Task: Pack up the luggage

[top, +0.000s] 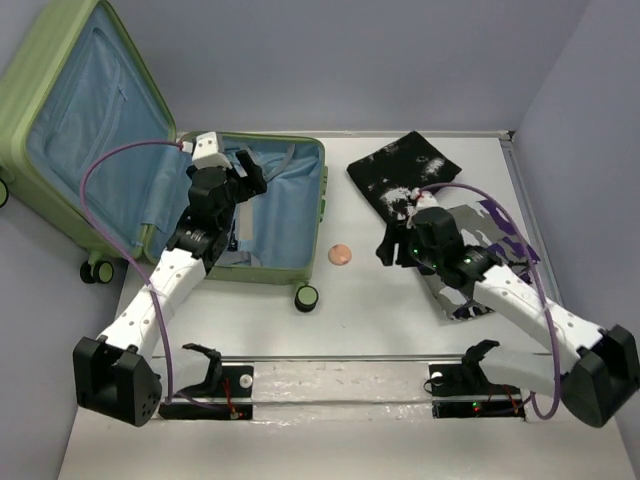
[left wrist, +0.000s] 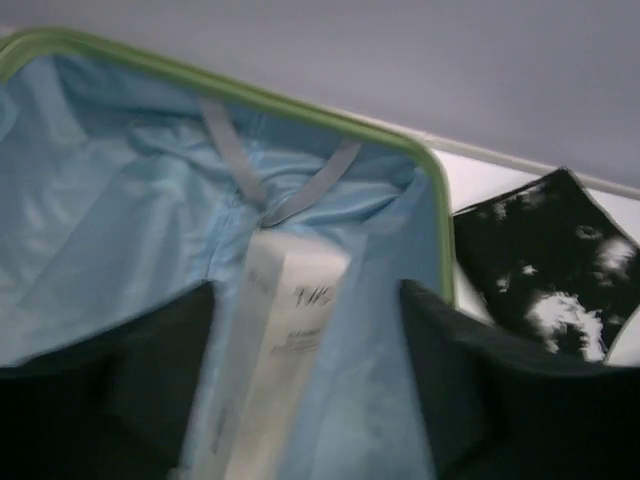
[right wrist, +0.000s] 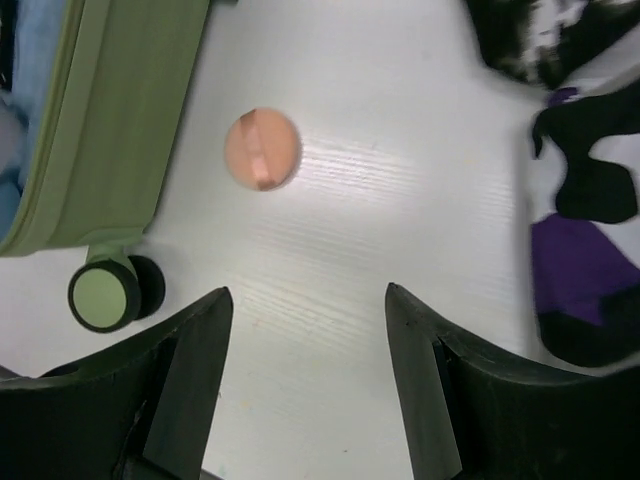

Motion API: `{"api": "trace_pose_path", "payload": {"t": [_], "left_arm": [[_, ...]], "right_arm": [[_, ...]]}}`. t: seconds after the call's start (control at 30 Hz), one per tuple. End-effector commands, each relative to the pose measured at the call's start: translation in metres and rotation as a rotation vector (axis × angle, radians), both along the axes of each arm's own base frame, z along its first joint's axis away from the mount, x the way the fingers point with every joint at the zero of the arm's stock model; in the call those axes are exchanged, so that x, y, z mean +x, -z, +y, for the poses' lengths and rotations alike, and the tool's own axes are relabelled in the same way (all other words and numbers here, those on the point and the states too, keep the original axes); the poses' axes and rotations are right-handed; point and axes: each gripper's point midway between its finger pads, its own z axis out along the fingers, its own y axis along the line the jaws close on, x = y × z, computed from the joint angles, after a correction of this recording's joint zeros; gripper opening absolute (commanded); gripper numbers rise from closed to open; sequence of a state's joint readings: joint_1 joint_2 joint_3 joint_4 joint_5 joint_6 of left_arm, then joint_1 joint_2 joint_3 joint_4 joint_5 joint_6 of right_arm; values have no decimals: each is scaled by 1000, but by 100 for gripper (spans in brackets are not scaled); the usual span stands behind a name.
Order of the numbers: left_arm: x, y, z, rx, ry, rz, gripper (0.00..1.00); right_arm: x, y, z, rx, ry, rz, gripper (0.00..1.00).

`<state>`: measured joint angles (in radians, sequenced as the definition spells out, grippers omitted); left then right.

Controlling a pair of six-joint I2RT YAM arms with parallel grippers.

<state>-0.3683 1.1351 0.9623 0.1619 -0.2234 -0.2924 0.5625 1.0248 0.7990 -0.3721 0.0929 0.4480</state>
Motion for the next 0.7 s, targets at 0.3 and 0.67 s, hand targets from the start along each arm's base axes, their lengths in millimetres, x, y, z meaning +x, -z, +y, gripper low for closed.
{"api": "trace_pose_path", "payload": {"t": [0.3, 0.67], "left_arm": [[-46, -87, 6, -195, 120, -155, 99], [-146, -67, 8, -20, 316, -195, 99]], "right_arm": [[53, 70, 99, -119, -140, 83, 69], [68, 114, 130, -120, -174, 163, 60]]}}
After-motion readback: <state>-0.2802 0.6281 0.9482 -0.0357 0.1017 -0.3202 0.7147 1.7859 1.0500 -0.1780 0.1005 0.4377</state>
